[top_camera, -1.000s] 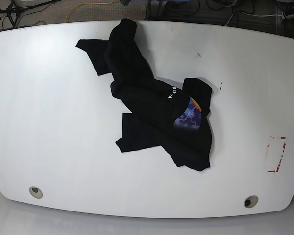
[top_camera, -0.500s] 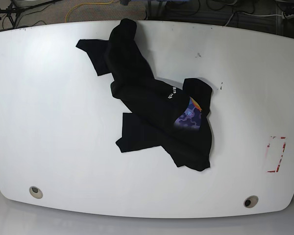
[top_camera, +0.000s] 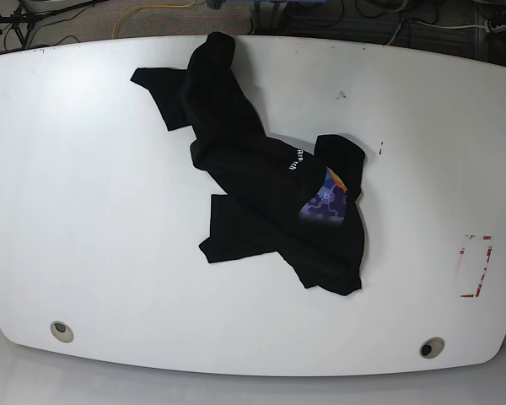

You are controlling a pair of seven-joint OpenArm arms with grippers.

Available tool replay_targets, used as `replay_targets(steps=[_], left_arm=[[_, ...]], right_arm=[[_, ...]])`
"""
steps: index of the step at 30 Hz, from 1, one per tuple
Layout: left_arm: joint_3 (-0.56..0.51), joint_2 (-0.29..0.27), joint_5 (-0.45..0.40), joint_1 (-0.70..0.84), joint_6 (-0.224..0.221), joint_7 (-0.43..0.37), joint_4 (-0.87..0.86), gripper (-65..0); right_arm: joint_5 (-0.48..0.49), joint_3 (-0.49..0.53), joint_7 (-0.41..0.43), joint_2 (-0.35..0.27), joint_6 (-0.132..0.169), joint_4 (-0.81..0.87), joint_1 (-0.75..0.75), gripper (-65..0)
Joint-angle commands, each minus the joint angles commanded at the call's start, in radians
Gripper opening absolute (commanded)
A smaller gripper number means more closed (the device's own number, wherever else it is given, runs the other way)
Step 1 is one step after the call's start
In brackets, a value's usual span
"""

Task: Fold the T-shirt properly

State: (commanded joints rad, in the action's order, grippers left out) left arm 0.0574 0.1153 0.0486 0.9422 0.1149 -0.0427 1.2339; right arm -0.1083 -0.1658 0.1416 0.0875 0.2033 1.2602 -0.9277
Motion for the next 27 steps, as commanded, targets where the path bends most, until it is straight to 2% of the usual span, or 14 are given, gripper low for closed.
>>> replay_targets(steps=[19,27], left_arm=[[0.026,0.005,0.007,0.164,-0.003,0.002,0.317,-30.3],[0.037,0.024,0.022,0.189,-0.003,0.002,0.375,-30.7]], right_arm=[[-0.003,-0.005,-0.001,0.012,-0.004,0.163,-0.127,-55.3],[-0.002,-0.009,-0.001,0.019,-0.004,0.241,-0.181,-55.3]])
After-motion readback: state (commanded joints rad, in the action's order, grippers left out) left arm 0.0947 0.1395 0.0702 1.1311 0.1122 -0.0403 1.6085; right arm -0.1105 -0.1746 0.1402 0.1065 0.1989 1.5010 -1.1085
